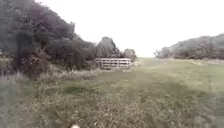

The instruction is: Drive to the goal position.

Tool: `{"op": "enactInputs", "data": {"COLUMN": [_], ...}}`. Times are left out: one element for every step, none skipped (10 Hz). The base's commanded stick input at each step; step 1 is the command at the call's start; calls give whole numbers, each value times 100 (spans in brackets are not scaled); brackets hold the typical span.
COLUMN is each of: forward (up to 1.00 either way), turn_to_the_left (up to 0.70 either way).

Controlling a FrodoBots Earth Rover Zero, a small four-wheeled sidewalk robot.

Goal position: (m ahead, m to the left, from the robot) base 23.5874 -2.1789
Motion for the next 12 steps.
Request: {"op": "enactInputs", "data": {"forward": [0, 0, 0, 0, 0, 0, 0, 0, 0, 28, 60, 70], "turn_to_the_left": [0, 0, 0, 0, 0, 0, 0, 0, 0, 0, 0, 0]}}
